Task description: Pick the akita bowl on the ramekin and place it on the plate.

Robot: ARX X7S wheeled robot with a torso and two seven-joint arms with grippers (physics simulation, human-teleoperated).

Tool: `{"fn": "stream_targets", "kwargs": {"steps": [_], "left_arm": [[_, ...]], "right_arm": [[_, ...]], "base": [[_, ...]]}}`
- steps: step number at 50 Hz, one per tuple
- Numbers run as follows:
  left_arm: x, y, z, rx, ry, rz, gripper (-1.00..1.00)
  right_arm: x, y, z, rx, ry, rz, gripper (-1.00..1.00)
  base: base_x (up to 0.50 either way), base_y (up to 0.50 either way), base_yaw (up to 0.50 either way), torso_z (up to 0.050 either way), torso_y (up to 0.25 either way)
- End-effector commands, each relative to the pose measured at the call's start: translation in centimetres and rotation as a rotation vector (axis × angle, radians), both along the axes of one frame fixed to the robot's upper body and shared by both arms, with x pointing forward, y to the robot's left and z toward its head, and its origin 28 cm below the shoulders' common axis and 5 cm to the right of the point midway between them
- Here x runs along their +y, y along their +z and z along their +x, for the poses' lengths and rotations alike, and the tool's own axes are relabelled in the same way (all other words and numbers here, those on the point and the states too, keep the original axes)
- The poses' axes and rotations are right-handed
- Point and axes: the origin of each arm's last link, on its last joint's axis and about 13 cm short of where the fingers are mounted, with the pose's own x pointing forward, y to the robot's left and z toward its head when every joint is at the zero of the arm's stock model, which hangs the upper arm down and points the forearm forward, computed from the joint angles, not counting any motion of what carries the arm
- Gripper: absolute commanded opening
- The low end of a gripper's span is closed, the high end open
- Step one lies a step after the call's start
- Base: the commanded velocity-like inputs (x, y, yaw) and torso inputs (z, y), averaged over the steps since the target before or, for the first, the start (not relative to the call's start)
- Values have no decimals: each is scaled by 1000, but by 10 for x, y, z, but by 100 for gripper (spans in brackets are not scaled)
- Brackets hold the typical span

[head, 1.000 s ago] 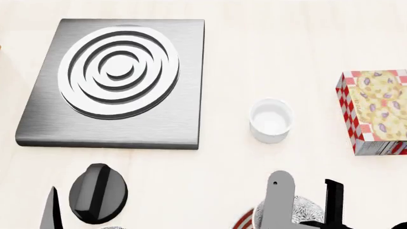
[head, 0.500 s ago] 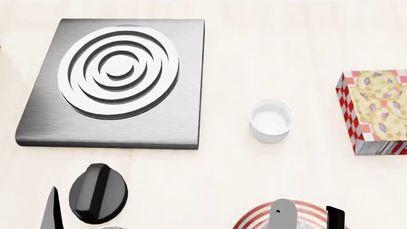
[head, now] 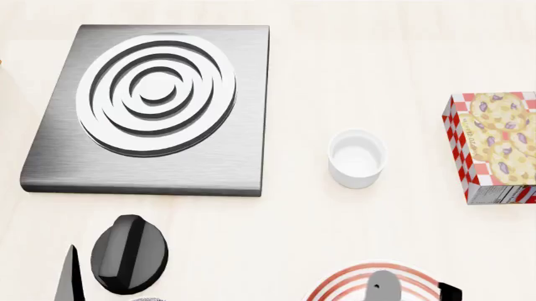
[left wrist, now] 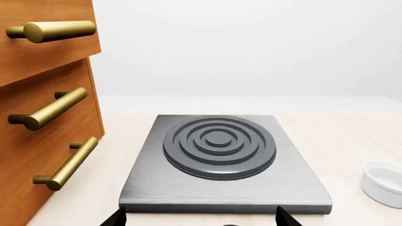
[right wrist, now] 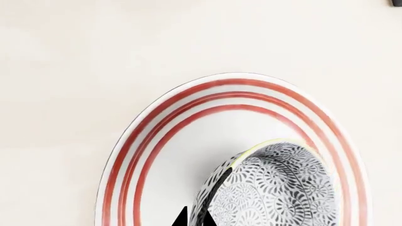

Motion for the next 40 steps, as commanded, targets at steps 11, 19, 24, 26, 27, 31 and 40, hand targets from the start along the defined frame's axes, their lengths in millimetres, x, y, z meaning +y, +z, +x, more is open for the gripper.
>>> {"fn": "stream_targets", "kwargs": {"steps": [11, 19, 24, 26, 27, 31, 40], "left_arm": [[0, 0, -1, -1, 0, 0, 100], [0, 0, 0, -2, 0, -2, 100], [0, -1, 0, -1, -1, 0, 100], [0, 0, 0, -2, 0, -1, 100], [0, 0, 0, -2, 0, -1, 100], [0, 0, 0, -2, -1, 0, 100], [0, 0, 0, -3, -4, -1, 100]], "right_arm": [[-1, -11, 3, -12, -21, 21, -100], [1, -17, 4, -7, -18, 33, -100], [2, -19, 4, -2, -16, 42, -100], [3, -21, 4, -1, -16, 44, -100], [3, -21, 4, -1, -17, 43, -100], [2, -23, 4, 4, -17, 47, -100], [2, -25, 6, -8, -30, 44, 100]], "base": [[0, 0, 0, 0, 0], [0, 0, 0, 0, 0], [0, 0, 0, 0, 0], [0, 0, 0, 0, 0], [0, 0, 0, 0, 0], [0, 0, 0, 0, 0], [0, 0, 0, 0, 0]]}}
